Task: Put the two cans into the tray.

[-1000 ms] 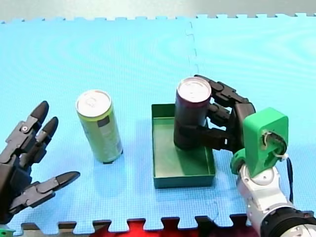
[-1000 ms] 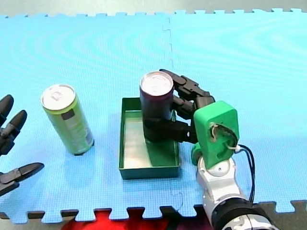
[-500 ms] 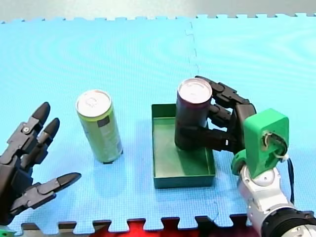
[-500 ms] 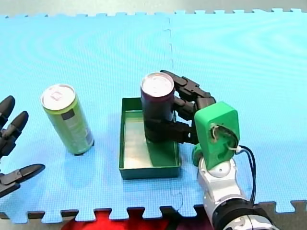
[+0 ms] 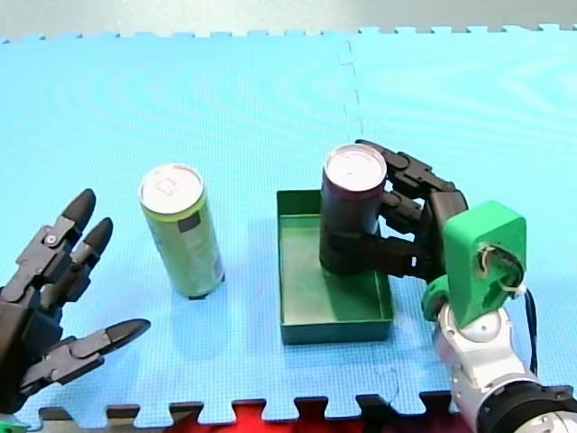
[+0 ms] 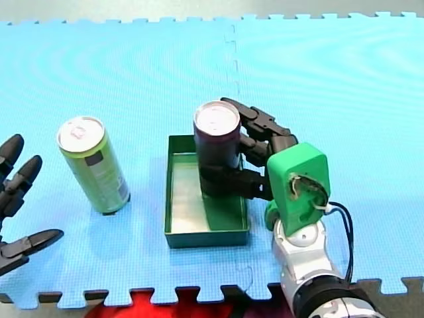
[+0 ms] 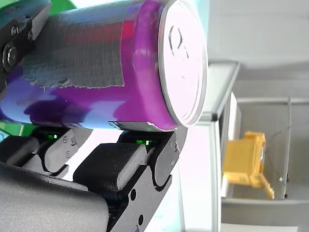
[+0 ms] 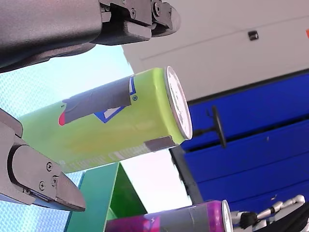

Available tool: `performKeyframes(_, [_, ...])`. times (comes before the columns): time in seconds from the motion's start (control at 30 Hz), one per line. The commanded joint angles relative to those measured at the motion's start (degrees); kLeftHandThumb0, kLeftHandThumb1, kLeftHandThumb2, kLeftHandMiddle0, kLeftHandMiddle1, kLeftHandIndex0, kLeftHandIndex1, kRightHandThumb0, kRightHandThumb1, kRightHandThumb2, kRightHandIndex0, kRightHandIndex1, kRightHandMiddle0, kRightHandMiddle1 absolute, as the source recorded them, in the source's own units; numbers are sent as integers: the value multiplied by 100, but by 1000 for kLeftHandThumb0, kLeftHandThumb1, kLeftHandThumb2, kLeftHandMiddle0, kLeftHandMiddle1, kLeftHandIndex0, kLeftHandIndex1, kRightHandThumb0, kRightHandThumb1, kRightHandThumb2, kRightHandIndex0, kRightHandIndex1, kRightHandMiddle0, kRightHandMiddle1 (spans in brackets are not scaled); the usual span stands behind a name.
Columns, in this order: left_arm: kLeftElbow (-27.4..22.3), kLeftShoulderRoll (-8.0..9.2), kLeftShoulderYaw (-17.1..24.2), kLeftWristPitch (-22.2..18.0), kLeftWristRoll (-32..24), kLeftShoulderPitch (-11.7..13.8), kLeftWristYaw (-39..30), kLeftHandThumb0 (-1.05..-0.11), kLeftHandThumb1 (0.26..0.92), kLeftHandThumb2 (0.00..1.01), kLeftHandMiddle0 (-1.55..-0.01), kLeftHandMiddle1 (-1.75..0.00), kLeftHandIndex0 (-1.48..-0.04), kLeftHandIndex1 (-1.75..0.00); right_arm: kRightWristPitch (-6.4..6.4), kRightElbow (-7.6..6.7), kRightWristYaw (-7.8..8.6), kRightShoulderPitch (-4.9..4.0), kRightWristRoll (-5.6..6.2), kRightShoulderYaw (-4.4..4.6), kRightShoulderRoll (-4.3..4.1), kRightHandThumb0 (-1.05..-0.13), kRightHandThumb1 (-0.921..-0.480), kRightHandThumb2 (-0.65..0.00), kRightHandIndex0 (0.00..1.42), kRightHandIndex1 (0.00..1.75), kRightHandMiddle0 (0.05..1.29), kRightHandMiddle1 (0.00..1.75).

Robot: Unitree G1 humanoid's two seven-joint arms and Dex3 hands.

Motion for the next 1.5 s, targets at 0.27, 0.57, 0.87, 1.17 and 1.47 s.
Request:
performKeyframes(0.27, [81,14,31,-68,-57,-37,-56,-1048,719,1,-190,0,-149,0,240,13,228,-60,-483,467,-257,-981,-775,-20,272,0,268,1])
performKeyframes(0.57, [78,11,33,-51,-100,-52,-85,-1048,718,0,-190,-1,-147,0,151,9,-156,-24,-1146,994,-487,-1048,-820,-23,92,-1,149,0])
performKeyframes(0.87, [59,3,41,-29,-167,-60,-152,-1048,715,0,-191,-1,-147,-1,86,21,-171,-13,-1074,995,-477,-1048,-824,-15,71,0,139,0])
performKeyframes(1.17, [38,11,41,1,-192,-75,-177,-1048,710,0,-191,-1,-147,0,46,44,-115,-13,-980,946,-459,-1048,-823,-9,62,0,135,0])
performKeyframes(1.47, [72,-1,34,-24,-174,-89,-174,-1048,710,0,-193,-1,-150,-1,-47,62,15,26,-780,795,-435,-1048,-835,-11,57,0,131,0])
